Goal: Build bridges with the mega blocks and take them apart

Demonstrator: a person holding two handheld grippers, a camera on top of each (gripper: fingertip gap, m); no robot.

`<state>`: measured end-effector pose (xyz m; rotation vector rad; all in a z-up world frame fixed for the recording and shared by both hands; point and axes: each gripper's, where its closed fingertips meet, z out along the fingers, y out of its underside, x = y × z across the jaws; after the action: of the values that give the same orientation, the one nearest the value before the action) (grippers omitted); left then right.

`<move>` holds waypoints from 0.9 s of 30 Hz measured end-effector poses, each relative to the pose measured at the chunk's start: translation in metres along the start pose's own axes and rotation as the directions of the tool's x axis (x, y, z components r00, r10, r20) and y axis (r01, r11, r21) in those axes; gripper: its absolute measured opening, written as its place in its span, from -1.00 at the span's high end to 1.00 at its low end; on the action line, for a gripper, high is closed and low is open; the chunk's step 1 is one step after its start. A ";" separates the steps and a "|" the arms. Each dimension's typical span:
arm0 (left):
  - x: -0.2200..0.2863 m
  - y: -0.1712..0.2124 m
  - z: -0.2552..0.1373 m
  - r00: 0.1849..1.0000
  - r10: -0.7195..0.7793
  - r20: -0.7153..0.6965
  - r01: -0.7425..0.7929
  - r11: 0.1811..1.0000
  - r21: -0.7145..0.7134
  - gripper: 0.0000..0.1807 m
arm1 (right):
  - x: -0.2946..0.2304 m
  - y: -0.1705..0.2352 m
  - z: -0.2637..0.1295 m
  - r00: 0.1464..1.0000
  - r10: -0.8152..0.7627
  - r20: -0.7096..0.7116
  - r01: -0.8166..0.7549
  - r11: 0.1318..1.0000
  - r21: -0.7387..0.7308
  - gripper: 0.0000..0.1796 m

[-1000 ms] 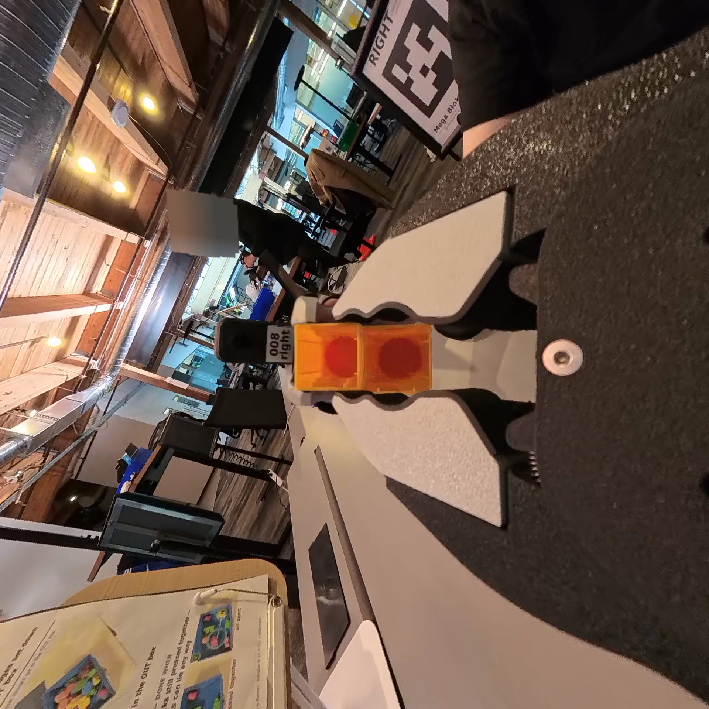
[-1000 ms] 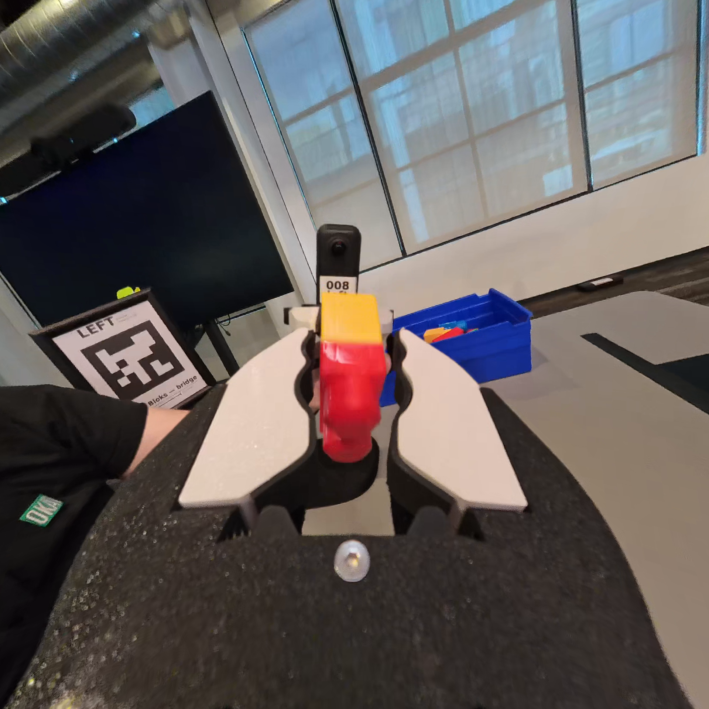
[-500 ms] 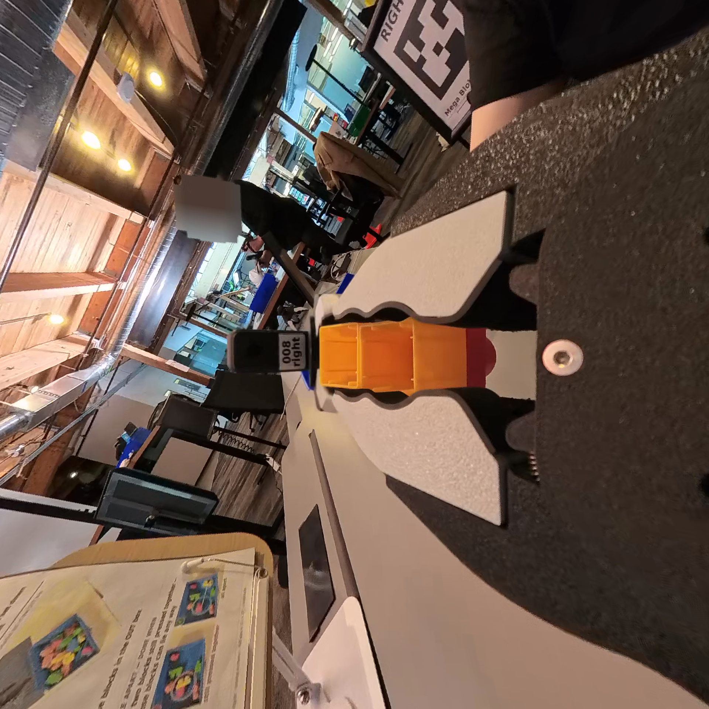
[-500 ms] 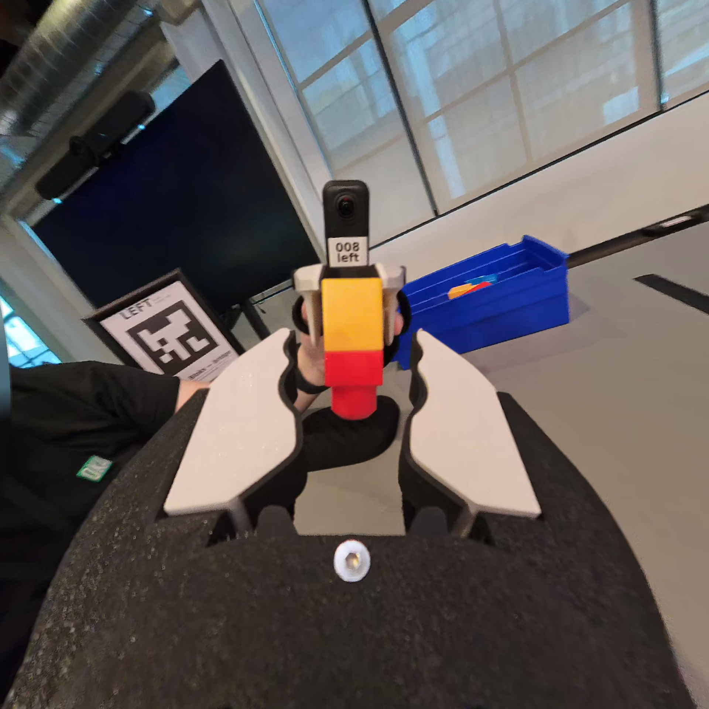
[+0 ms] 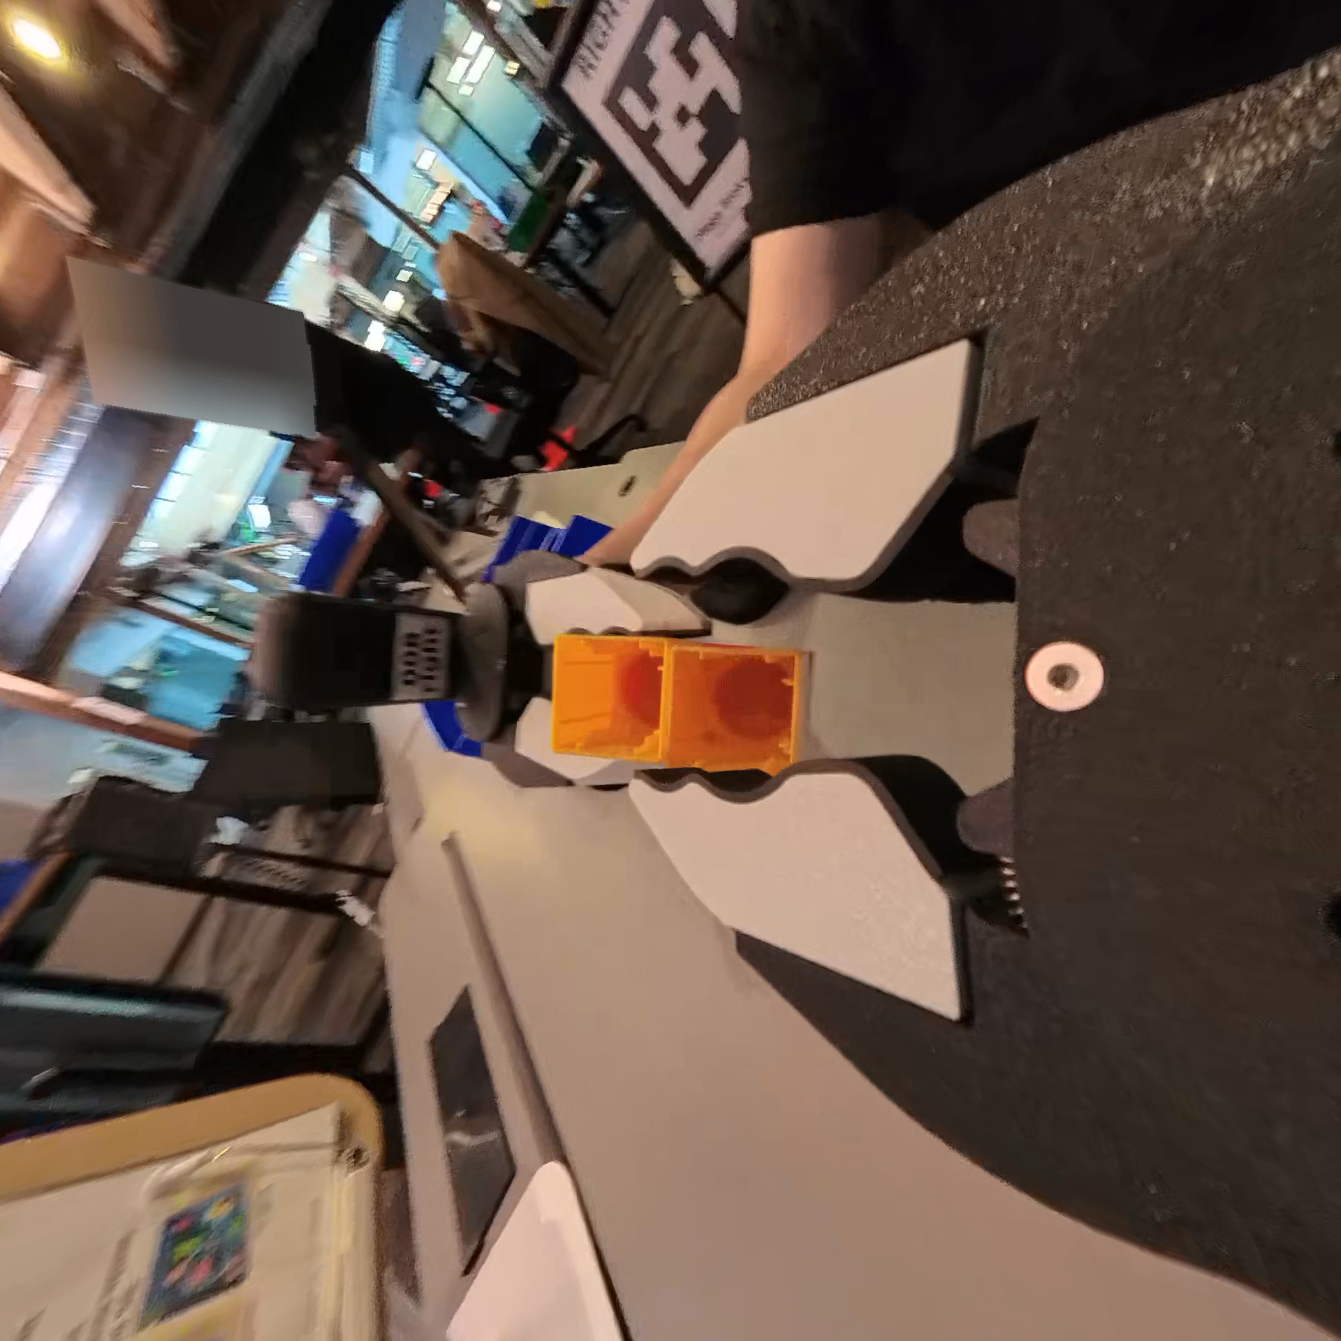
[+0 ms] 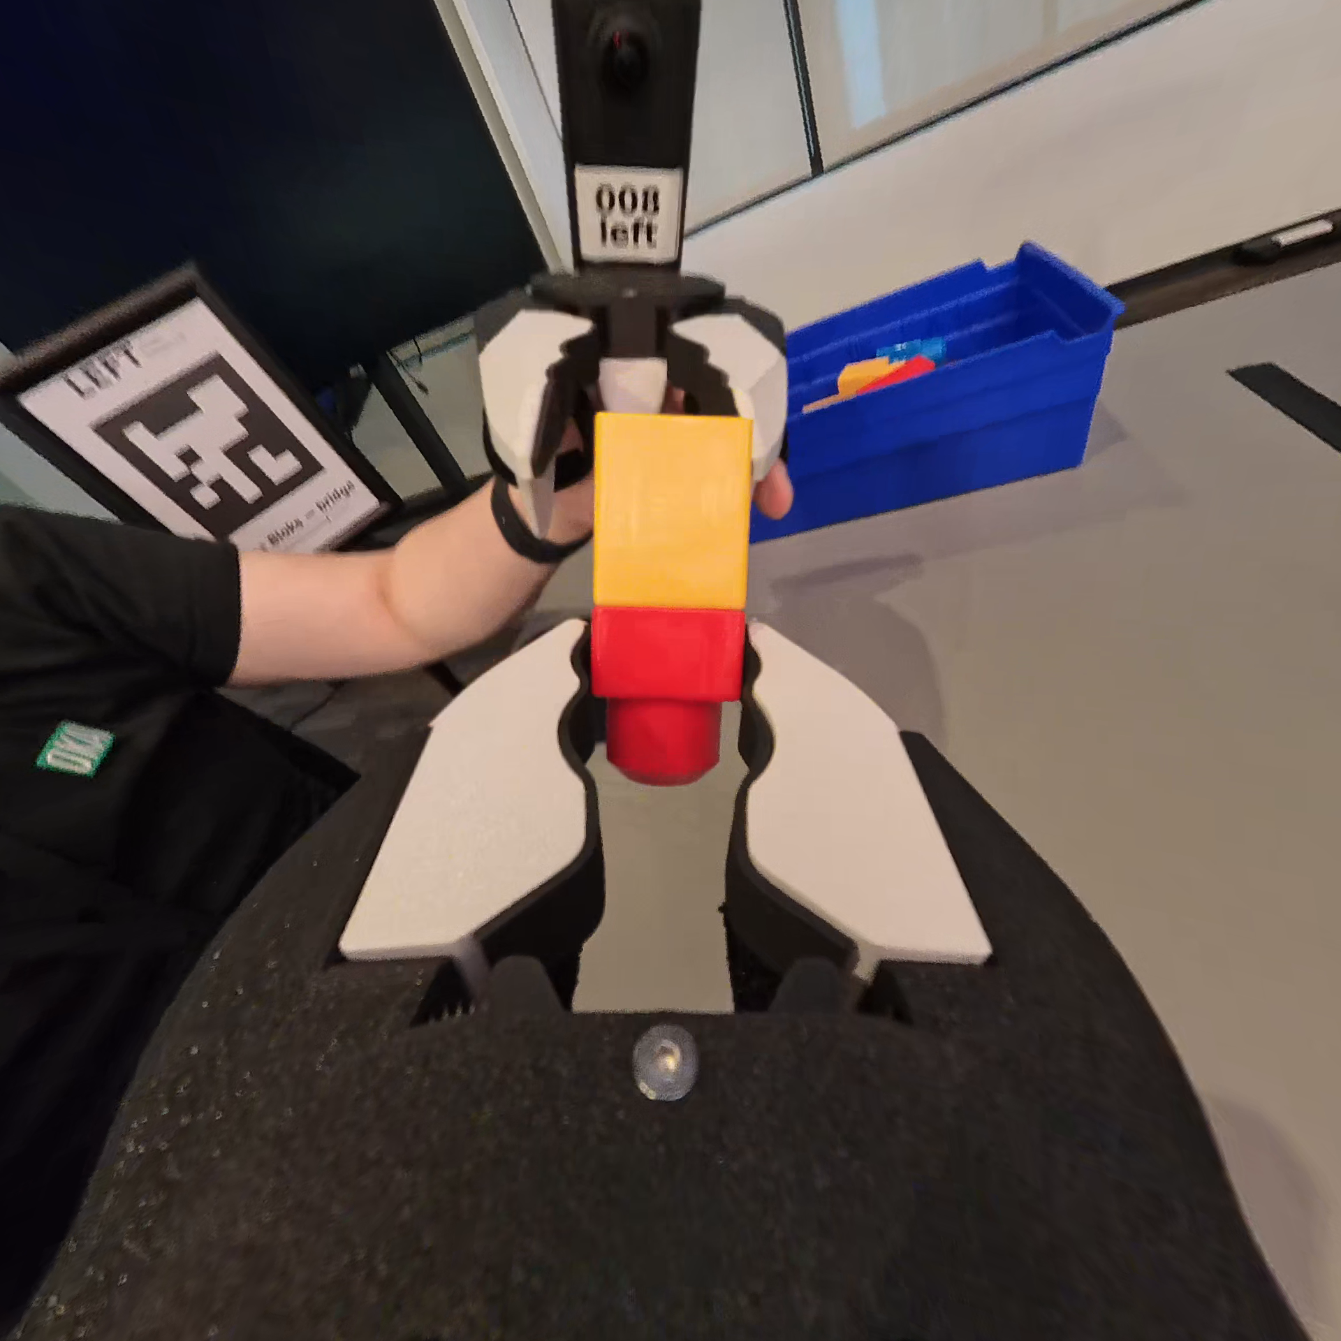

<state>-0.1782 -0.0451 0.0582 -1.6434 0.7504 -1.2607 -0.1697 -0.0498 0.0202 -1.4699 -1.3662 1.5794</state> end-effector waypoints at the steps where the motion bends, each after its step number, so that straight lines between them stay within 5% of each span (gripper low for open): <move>1: 0.001 0.006 0.002 1.000 0.013 0.002 -0.013 0.999 -0.042 0.45 | -0.002 0.004 -0.002 1.000 -0.014 0.002 0.015 0.999 -0.037 0.60; 9: 0.007 0.038 0.023 0.985 0.173 0.009 -0.166 0.959 -0.231 0.58 | -0.014 0.020 -0.002 0.997 -0.082 0.006 0.081 0.978 -0.194 0.60; 17: 0.006 -0.017 0.005 0.999 0.028 0.043 -0.038 0.970 0.242 0.60 | -0.010 -0.046 -0.011 0.993 -0.101 -0.057 0.112 0.964 0.242 0.57; 27: 0.005 -0.019 0.001 0.997 0.041 0.070 -0.061 0.951 0.304 0.59 | -0.010 -0.047 0.000 0.998 -0.051 -0.044 0.060 0.968 0.243 0.60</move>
<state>-0.1763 -0.0417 0.0775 -1.3951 0.5247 -1.2151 -0.1782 -0.0443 0.0675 -1.2950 -1.1353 1.6124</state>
